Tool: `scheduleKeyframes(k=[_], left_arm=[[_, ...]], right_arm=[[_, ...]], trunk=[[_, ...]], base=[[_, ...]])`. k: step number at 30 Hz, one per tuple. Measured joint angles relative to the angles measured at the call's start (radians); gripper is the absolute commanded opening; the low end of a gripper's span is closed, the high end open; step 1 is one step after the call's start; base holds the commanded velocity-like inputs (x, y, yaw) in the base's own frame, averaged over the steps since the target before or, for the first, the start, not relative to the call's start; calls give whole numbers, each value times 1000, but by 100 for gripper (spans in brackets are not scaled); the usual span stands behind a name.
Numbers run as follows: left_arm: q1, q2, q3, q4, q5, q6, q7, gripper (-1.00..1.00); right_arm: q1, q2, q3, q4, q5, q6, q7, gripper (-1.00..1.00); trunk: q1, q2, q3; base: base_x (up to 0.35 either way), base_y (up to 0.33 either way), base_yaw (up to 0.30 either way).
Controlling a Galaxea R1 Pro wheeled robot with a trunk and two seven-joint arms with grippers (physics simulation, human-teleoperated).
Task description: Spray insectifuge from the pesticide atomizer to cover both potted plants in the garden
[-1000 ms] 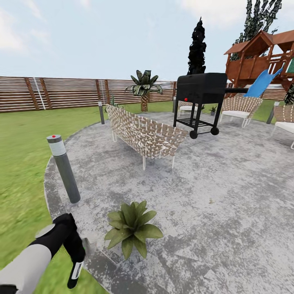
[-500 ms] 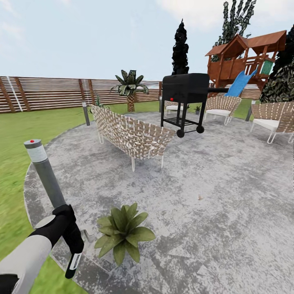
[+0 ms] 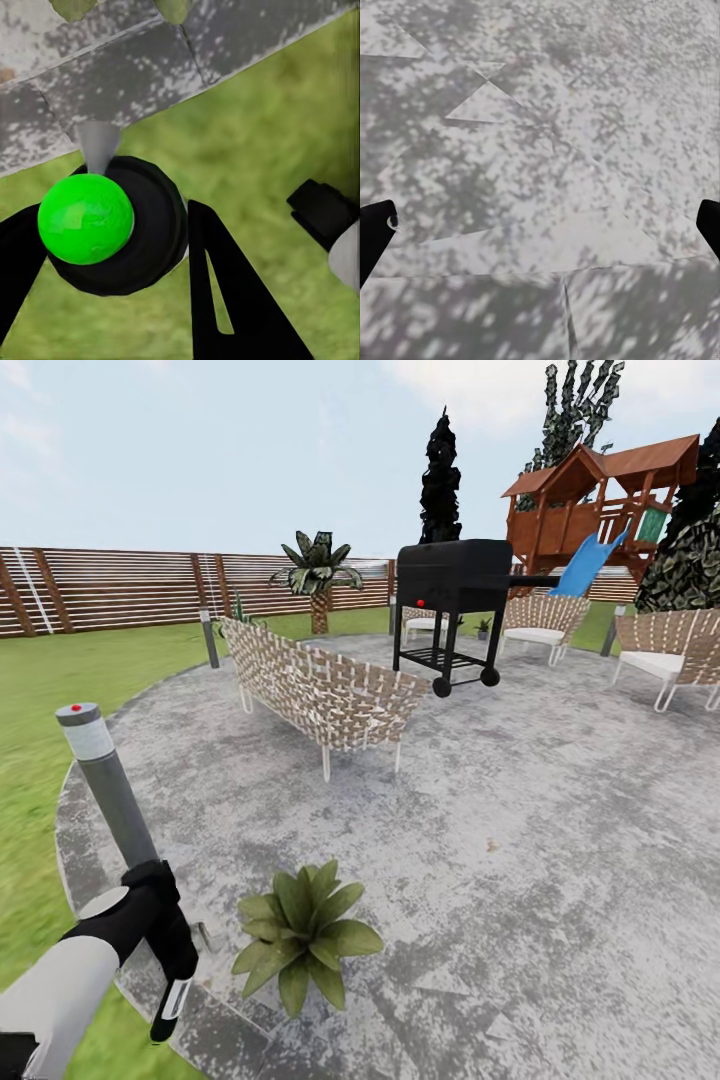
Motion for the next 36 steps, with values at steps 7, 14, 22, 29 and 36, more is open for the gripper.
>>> scheduleKeyframes(k=[7, 14, 22, 29, 36], left_arm=[[4, 8, 1, -101, -1, 0, -10, -100], [28, 37, -2, -73, -1, -13, -1, -100], [32, 25, -2, -66, -1, -4, -8, -100], [35, 22, 0, -64, -2, -4, -8, -100], [95, 23, 2, -16, 2, -15, 40, -100]], right_arm=[[0, 1, 0, -1, 0, 0, 1, 100], [0, 1, 0, 0, 0, 0, 0, 100], [0, 1, 0, 0, 0, 0, 1, 100], [0, 1, 0, 0, 0, 0, 1, 100], [0, 0, 0, -2, -1, -1, -1, 100]], trunk=[[0, 0, 0], [0, 0, 0], [0, 0, 0], [0, 0, 0], [0, 0, 0]], base=[[54, 43, 0], [1, 1, 0], [89, 204, 0], [129, 276, 0], [47, 87, -18]])
